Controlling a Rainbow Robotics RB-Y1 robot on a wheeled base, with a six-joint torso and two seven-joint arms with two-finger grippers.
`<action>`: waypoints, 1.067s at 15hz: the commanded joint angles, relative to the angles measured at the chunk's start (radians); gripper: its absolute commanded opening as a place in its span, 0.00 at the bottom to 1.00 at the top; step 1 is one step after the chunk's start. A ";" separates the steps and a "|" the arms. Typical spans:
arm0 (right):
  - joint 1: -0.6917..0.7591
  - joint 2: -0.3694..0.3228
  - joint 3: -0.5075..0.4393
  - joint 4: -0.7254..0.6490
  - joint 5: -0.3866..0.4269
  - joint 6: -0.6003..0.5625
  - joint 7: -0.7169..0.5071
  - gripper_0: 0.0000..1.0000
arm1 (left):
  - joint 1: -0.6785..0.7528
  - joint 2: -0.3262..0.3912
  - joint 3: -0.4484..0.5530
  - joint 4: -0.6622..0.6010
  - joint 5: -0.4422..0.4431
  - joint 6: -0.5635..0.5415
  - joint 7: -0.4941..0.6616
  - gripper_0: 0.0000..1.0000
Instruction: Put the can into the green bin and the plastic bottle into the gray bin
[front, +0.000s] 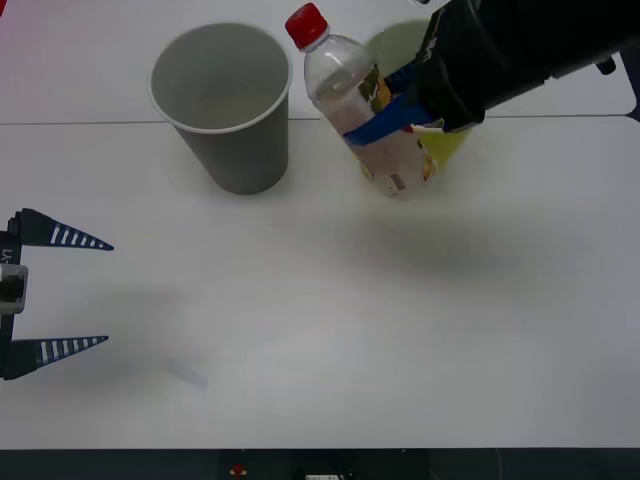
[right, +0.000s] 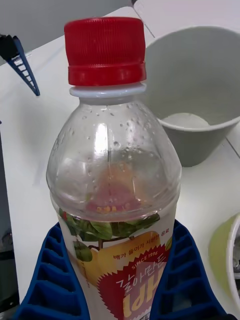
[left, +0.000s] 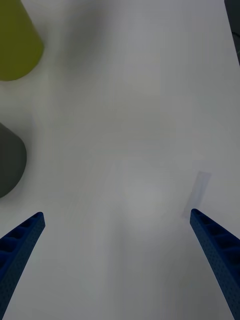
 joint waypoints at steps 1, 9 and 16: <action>-0.131 0.106 0.014 0.127 0.085 -0.031 0.000 0.00 | 0.000 0.000 0.000 0.000 0.000 0.000 0.000 1.00; -0.435 0.396 0.085 0.586 0.332 -0.008 0.001 0.00 | 0.000 0.000 0.000 0.000 0.000 0.000 0.000 1.00; -0.504 0.550 0.125 0.801 0.490 0.221 0.003 0.00 | 0.000 0.000 0.000 0.000 0.000 0.000 0.000 1.00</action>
